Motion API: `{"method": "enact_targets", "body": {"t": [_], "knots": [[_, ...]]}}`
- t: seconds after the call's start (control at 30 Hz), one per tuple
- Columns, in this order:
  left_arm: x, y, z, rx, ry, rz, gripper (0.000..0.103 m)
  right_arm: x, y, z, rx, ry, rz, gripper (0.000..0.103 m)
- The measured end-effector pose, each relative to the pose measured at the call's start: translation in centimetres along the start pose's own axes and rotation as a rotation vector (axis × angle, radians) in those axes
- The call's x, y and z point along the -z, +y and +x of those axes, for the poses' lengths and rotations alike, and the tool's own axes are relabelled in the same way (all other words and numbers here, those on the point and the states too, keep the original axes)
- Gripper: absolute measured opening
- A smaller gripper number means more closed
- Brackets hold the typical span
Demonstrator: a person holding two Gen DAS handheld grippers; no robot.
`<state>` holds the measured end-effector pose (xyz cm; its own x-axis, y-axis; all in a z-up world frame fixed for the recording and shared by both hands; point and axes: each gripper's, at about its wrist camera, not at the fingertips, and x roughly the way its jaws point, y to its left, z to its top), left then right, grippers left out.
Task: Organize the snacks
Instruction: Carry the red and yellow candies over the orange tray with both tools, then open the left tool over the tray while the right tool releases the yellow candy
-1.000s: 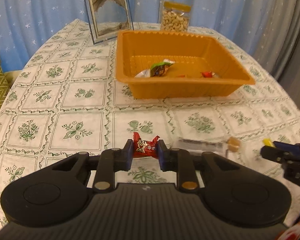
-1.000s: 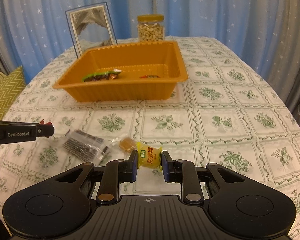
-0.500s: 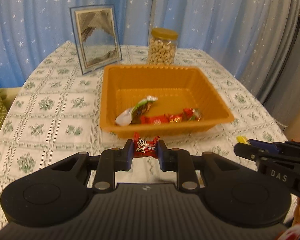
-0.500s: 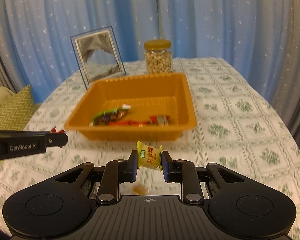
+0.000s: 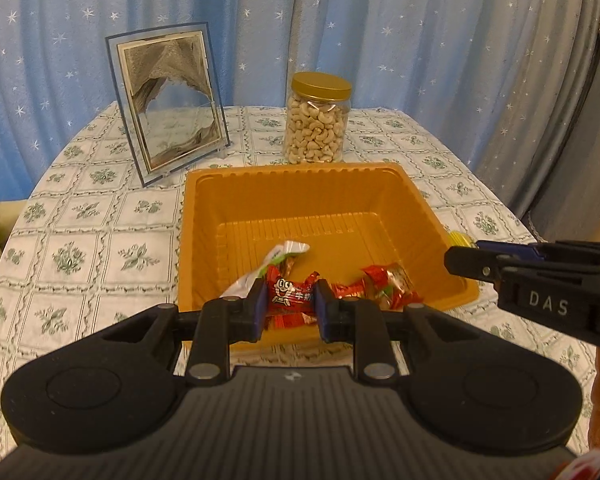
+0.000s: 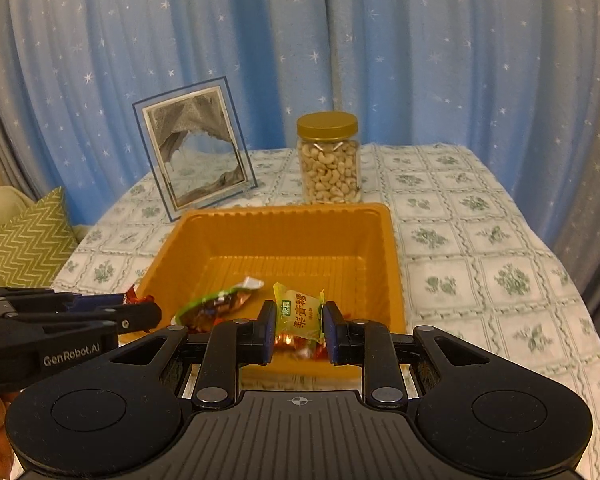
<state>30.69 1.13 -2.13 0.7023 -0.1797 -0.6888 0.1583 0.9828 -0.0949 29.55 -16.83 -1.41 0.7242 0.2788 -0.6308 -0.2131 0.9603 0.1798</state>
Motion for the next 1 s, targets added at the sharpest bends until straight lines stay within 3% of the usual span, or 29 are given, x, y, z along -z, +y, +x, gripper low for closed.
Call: {"method": "enact_targets", "body": {"t": [0.53,1.0], "knots": [[-2.9,0.9,4.5,0.005,0.005,0.020,0.022,-2.8,-1.9,5.1,-0.015,0.046,0.061,0.025],[-4.1,1.1,6.8,0.013,0.014,0.029,0.023,-3.3,-2.8,7.5,-0.017,0.076,0.104,0.025]]}}
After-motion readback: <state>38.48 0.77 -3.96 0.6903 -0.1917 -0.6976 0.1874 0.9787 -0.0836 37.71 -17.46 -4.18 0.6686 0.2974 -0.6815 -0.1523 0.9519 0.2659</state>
